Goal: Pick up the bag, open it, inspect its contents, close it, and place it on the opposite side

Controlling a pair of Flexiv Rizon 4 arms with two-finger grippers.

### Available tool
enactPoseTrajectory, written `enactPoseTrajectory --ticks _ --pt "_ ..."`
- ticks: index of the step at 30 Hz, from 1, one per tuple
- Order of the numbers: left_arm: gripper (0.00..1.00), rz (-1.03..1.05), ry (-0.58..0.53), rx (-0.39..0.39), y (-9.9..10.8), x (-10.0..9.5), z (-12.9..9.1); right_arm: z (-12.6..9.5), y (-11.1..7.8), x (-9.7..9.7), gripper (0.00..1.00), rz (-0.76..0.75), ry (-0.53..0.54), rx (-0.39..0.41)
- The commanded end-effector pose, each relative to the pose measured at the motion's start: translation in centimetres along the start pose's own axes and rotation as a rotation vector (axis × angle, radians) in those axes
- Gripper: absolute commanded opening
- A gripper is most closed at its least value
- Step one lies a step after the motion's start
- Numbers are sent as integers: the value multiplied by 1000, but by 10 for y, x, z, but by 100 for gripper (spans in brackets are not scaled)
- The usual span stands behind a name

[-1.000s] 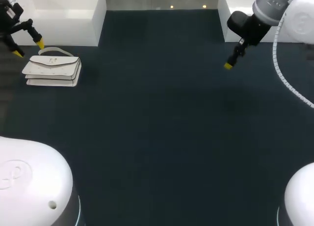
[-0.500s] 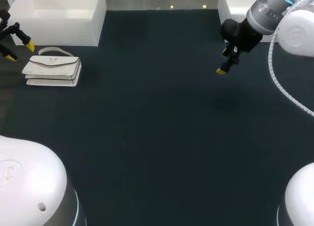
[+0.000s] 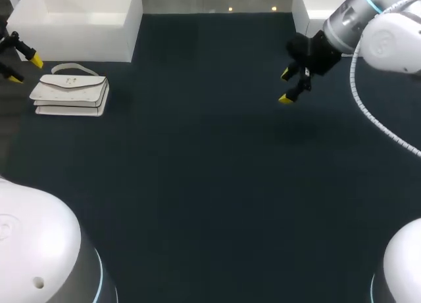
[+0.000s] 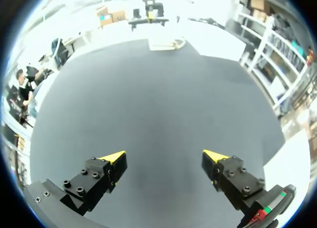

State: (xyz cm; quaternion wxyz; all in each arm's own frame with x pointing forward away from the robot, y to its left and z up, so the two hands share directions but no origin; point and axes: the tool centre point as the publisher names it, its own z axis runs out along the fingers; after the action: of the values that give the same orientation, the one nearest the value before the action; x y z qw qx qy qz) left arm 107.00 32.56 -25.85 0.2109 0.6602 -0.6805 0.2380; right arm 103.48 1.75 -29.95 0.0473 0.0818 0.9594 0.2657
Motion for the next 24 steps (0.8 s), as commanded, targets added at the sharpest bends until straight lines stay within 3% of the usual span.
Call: enactPoseTrajectory --ticks 1,24 --pt "100 3 149 -43 -10 -6 0 7 1 -12 100 -20 38 -12" --pt "100 -16 246 0 -17 -20 7 29 5 -34 100 -88 65 -73"
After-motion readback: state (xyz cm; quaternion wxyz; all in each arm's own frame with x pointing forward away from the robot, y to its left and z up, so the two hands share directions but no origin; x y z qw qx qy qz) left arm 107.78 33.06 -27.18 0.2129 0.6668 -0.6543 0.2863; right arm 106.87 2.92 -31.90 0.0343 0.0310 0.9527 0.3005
